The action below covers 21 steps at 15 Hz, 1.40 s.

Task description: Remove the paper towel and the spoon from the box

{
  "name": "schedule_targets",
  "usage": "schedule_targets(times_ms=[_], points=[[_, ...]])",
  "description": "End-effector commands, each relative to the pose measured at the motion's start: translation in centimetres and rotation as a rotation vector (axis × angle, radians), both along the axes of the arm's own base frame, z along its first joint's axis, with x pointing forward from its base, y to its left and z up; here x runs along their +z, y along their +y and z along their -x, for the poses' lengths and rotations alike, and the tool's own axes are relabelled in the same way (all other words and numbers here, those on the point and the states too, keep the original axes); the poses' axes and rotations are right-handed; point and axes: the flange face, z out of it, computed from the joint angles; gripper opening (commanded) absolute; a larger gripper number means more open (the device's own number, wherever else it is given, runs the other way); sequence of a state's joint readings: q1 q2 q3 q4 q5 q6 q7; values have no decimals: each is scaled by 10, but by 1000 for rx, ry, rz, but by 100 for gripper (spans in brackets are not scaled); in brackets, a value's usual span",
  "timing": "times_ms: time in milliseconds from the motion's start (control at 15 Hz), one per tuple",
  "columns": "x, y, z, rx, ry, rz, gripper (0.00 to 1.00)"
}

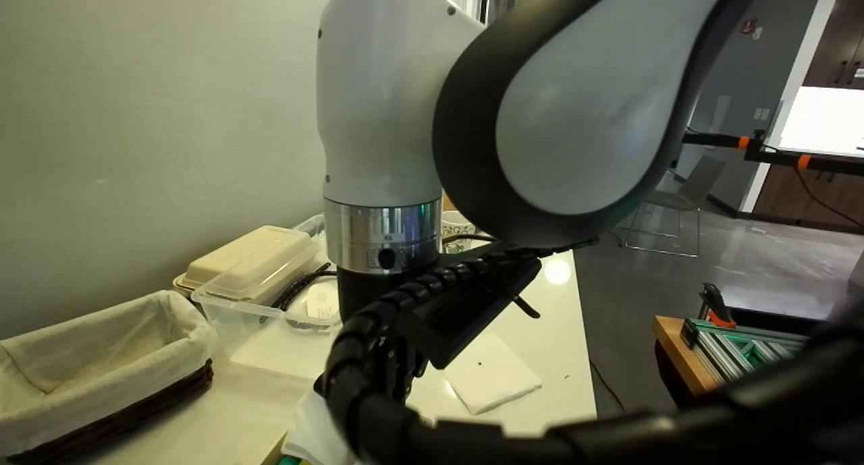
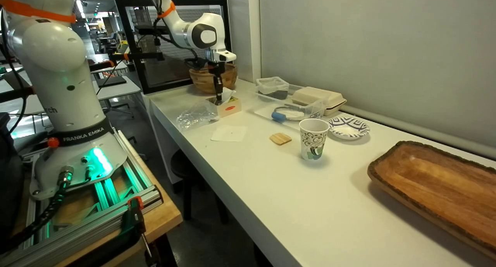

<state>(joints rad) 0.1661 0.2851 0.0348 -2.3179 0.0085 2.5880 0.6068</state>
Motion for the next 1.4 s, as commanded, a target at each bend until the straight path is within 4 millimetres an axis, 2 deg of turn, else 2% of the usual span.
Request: schedule_targets(times_ms=[0, 67, 267, 333, 533, 600, 733, 1067, 1200, 1267, 1333], points=[[-3, 1, -3, 22, 0, 26, 18], [-4, 2, -3, 24, 0, 28, 16], [-4, 2, -3, 29, -4, 26, 22], [-4, 3, -4, 30, -8, 20, 30], [-4, 4, -5, 31, -16, 15, 41], [-4, 4, -6, 32, -15, 17, 42], [-5, 4, -6, 30, -16, 15, 36], [-14, 4, -5, 30, -6, 11, 30], [-17, 4, -5, 33, -3, 13, 19], [-17, 4, -5, 34, -5, 13, 7], [-16, 5, -5, 36, -9, 13, 0]])
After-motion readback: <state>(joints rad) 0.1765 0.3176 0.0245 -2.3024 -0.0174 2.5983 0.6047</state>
